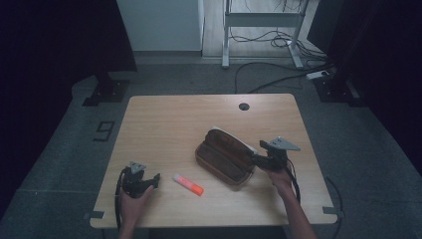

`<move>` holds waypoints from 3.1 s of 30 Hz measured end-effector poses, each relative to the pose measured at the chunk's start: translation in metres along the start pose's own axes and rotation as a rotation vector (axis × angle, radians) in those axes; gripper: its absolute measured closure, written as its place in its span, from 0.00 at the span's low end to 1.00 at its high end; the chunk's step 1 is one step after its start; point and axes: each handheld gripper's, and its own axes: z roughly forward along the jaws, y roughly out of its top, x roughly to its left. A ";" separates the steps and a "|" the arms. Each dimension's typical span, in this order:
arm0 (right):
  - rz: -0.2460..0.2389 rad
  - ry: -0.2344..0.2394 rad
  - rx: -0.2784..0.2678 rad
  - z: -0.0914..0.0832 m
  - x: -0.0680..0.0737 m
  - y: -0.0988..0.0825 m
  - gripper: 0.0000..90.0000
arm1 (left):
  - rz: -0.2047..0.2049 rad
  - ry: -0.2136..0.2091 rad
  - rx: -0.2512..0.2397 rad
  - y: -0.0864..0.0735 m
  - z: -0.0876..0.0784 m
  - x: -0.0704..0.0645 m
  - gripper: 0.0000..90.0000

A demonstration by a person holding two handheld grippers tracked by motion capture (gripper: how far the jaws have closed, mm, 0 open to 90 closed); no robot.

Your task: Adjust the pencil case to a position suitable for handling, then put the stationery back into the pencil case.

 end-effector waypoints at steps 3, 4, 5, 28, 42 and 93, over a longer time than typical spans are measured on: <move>0.004 0.008 -0.015 -0.005 0.001 0.004 0.32 | 0.000 0.000 0.000 0.000 0.000 0.000 0.25; 0.005 0.013 -0.018 -0.007 0.002 0.005 0.32 | 0.000 0.000 0.000 0.000 0.000 0.000 0.25; 0.005 0.017 -0.025 -0.009 0.003 0.007 0.32 | 0.000 0.000 0.000 0.000 0.000 0.000 0.25; -0.095 0.156 -0.006 -0.008 0.060 0.014 0.33 | 0.000 0.000 0.000 0.000 0.000 0.000 0.25; -0.116 0.235 0.031 0.006 0.089 0.005 0.34 | 0.000 0.000 0.000 0.000 0.000 0.000 0.25; -0.192 0.374 0.201 0.053 0.167 -0.030 0.45 | 0.000 0.000 0.000 0.000 0.000 0.000 0.25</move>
